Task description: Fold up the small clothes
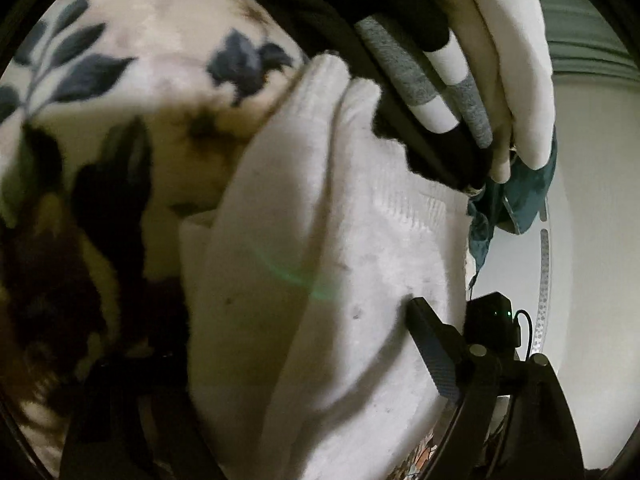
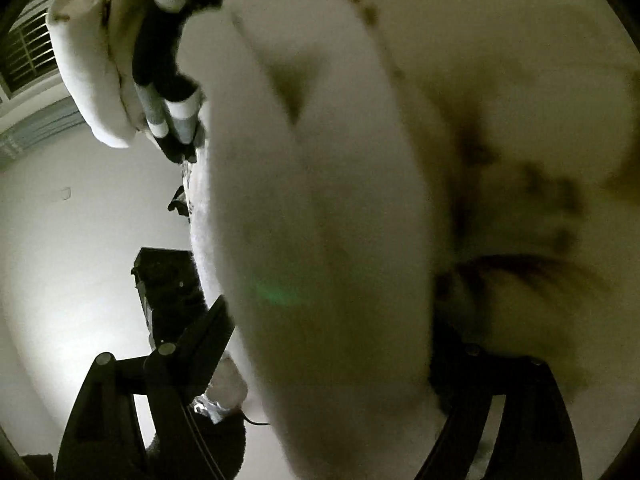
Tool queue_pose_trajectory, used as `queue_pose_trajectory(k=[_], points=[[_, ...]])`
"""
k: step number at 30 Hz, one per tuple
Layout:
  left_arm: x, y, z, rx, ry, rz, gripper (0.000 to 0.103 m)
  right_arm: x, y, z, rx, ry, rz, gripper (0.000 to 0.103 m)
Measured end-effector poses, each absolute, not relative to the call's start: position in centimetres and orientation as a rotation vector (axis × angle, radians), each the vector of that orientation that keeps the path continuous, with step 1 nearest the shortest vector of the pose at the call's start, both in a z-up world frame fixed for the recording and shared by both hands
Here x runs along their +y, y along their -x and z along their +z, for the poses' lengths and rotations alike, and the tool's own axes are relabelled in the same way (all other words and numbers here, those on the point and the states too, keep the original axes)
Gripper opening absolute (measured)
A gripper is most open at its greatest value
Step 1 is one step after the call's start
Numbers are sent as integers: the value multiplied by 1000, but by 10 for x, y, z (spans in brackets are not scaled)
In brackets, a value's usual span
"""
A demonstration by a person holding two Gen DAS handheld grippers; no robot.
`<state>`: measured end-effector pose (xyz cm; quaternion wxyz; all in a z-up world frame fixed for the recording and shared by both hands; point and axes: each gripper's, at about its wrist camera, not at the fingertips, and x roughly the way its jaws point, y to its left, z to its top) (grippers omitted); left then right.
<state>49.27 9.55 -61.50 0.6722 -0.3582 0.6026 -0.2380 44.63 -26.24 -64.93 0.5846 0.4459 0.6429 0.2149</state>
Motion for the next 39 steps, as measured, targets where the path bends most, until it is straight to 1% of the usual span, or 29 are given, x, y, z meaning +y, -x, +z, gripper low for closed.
queue_pose_trajectory(k=[1,2,3,5,6,9,13,17,18,21,22,25,27,28,31,33,36,38,39], points=[[95,-491,-612,1346,804,-542,81,-258,-448,-648,1496,-1023,504,87],[92,-489,-609,1337,802,-552,53,-252,-449,-646,1495,-1001,509,78],[89,-488,-604,1329,801,-549,39,-247,-450,-645,1495,-984,507,57],[81,-484,-590,1284,781,-552,33,-246,-448,-635,1467,-963,494,47],[79,-480,-579,1271,772,-550,32,-245,-447,-628,1456,-946,484,45],[73,-469,-551,1248,765,-560,31,-242,-437,-600,1427,-904,469,41],[74,-457,-506,1233,790,-575,31,-239,-423,-552,1398,-884,479,41],[73,-457,-432,1189,762,-593,31,-235,-415,-483,1346,-845,505,41],[75,-460,-417,1178,759,-599,31,-232,-419,-458,1323,-833,515,41],[77,-486,-366,1129,739,-618,31,-224,-442,-405,1264,-810,533,41],[86,-493,-356,1120,732,-619,31,-224,-449,-391,1246,-802,535,41],[88,-548,-329,1087,709,-606,33,-236,-495,-357,1191,-787,521,41],[86,-591,-323,1077,697,-600,34,-237,-538,-348,1159,-779,499,41],[88,-601,-325,1079,691,-595,34,-238,-561,-348,1150,-782,490,41],[84,-663,-343,1093,657,-579,35,-244,-622,-364,1144,-799,453,41],[75,-698,-367,1120,617,-562,35,-246,-656,-384,1151,-805,420,41],[68,-729,-413,1200,598,-525,35,-247,-700,-419,1191,-794,365,41],[68,-742,-438,1251,588,-496,35,-245,-720,-439,1230,-781,347,41],[70,-744,-446,1263,598,-488,36,-245,-730,-445,1247,-772,339,43]])
